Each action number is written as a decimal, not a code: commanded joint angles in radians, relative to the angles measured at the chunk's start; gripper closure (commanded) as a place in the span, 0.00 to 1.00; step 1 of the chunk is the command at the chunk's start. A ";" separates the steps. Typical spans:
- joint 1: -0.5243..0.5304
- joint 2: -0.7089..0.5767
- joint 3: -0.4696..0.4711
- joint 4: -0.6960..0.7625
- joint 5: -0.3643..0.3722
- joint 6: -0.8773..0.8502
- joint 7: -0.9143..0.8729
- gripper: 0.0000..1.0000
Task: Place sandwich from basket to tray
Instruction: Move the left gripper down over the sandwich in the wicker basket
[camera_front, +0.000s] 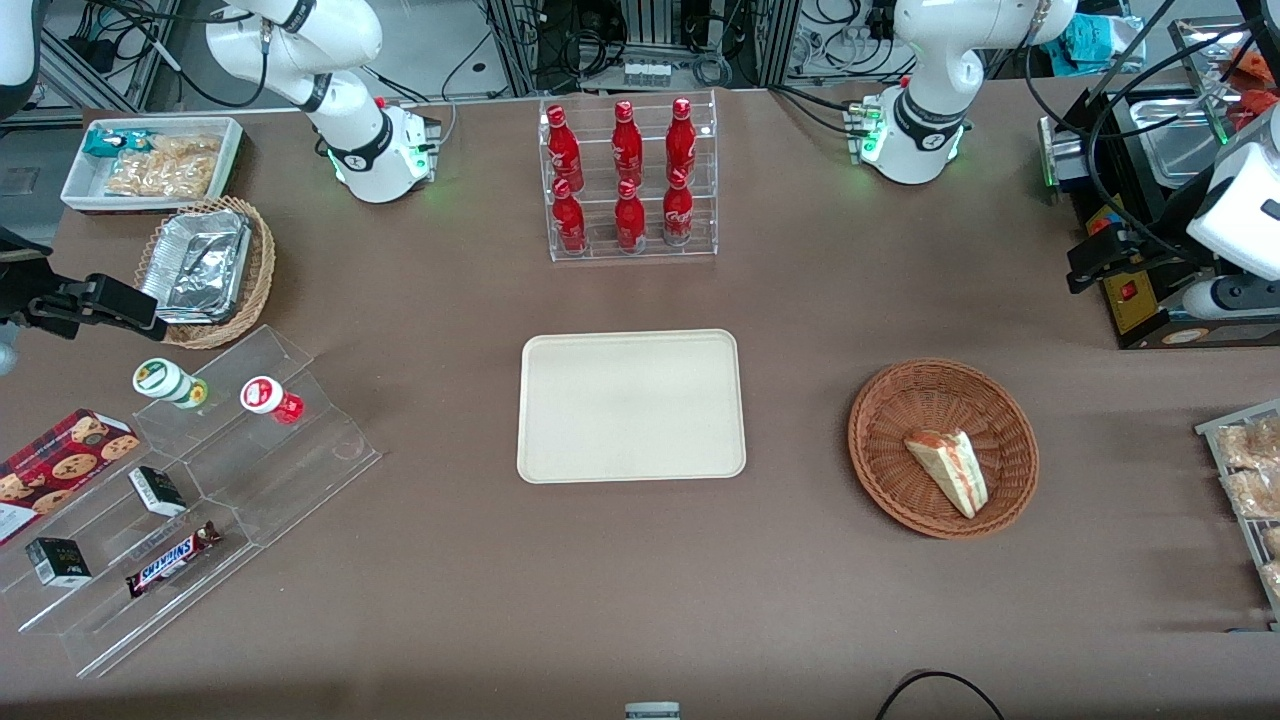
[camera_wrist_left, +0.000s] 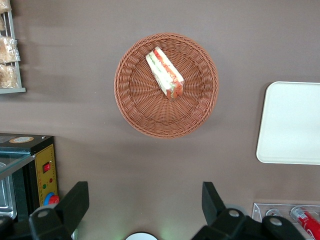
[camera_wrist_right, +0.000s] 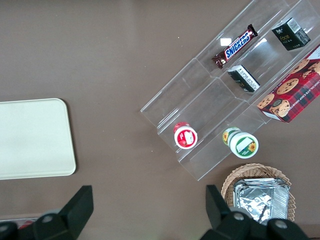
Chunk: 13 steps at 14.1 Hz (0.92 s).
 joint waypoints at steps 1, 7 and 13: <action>-0.011 -0.005 0.003 0.002 0.017 -0.011 -0.019 0.00; -0.002 0.010 0.008 -0.018 0.017 -0.004 -0.037 0.00; -0.011 0.212 0.006 -0.064 0.019 0.100 -0.461 0.00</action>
